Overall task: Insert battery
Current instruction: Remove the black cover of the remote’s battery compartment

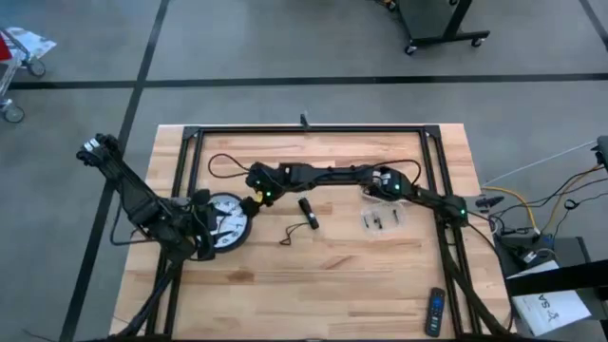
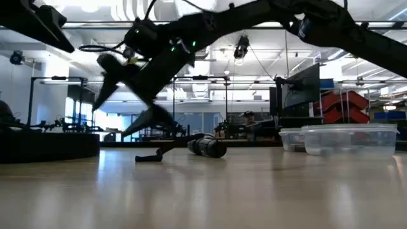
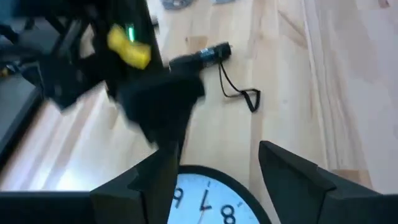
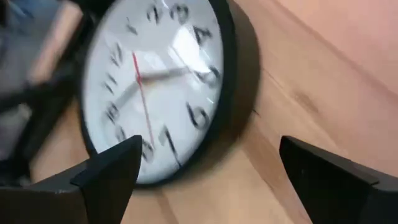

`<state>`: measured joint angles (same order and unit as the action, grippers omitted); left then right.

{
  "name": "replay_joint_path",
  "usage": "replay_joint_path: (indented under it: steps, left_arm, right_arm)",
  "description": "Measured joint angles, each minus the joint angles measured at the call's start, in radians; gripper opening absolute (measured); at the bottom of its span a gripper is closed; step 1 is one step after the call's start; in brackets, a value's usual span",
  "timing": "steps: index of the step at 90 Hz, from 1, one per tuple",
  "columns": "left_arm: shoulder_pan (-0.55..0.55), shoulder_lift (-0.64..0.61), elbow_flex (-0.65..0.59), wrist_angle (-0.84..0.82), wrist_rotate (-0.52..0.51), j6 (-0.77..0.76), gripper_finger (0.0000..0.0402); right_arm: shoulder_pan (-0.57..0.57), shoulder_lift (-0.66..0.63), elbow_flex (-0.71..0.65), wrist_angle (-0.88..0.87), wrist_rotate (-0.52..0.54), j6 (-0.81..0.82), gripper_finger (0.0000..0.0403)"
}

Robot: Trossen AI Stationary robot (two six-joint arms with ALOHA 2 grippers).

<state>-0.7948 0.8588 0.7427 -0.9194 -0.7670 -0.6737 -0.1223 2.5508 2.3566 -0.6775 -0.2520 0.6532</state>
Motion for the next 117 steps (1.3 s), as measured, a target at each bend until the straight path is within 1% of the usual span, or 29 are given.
replay_joint_path:
  steps: [5, 17, 21, 29, 33, 37, 48, 53, 60, 69, 74, 79, 87, 99, 110, 117]
  left_arm:
    - [0.000, 0.002, -0.013, 0.002, 0.000, -0.012, 0.0197]
    - [0.001, 0.003, -0.064, 0.041, -0.005, -0.026, 0.0188]
    - [0.001, 0.003, -0.082, 0.075, -0.018, -0.025, 0.0184]
    - [0.001, 0.002, -0.117, 0.174, -0.059, -0.021, 0.0177]
    - [0.001, 0.002, -0.131, 0.220, -0.084, -0.007, 0.0174]
    - [0.003, 0.002, -0.143, 0.270, -0.117, 0.010, 0.0170]
    - [0.004, 0.008, -0.183, 0.428, -0.285, 0.046, 0.0160]
    - [0.005, 0.011, -0.209, 0.510, -0.335, 0.047, 0.0156]
    - [0.005, 0.020, -0.237, 0.615, -0.337, 0.047, 0.0150]
    - [0.005, 0.033, -0.278, 0.748, -0.324, 0.056, 0.0143]
    - [0.005, 0.044, -0.291, 0.793, -0.324, 0.074, 0.0140]
    - [0.005, 0.060, -0.299, 0.808, -0.323, 0.079, 0.0137]
    - [0.005, 0.095, -0.301, 0.824, -0.323, 0.069, 0.0133]
    - [0.005, 0.168, -0.299, 0.873, -0.323, 0.063, 0.0126]
    - [0.012, 0.222, -0.258, 0.877, -0.320, 0.131, 0.0120]
    - [0.022, 0.241, -0.222, 0.877, -0.312, 0.135, 0.0117]
  right_arm:
    - [-0.002, -0.034, 0.000, -0.119, 0.023, -0.090, 0.0359]
    - [-0.003, -0.116, 0.000, -0.438, 0.173, -0.283, 0.0359]
    - [-0.003, -0.144, 0.000, -0.532, 0.230, -0.312, 0.0359]
    - [-0.002, -0.188, 0.000, -0.668, 0.342, -0.338, 0.0359]
    - [-0.002, -0.207, 0.000, -0.711, 0.382, -0.344, 0.0359]
    - [-0.001, -0.216, 0.001, -0.744, 0.399, -0.352, 0.0359]
    - [0.010, -0.232, -0.002, -0.855, 0.402, -0.358, 0.0359]
    - [0.022, -0.232, -0.003, -0.893, 0.402, -0.360, 0.0359]
    - [0.048, -0.238, -0.027, -0.892, 0.383, -0.376, 0.0359]
    - [0.097, -0.246, -0.056, -0.892, 0.281, -0.392, 0.0359]
    - [0.129, -0.248, -0.079, -0.893, 0.241, -0.392, 0.0359]
    - [0.168, -0.250, -0.106, -0.894, 0.218, -0.396, 0.0359]
    - [0.239, -0.258, -0.151, -0.893, 0.218, -0.398, 0.0359]
    - [0.360, -0.280, -0.224, -0.894, 0.214, -0.337, 0.0359]
    - [0.456, -0.288, -0.295, -0.892, 0.213, -0.285, 0.0359]
    - [0.509, -0.309, -0.344, -0.894, 0.187, -0.247, 0.0359]
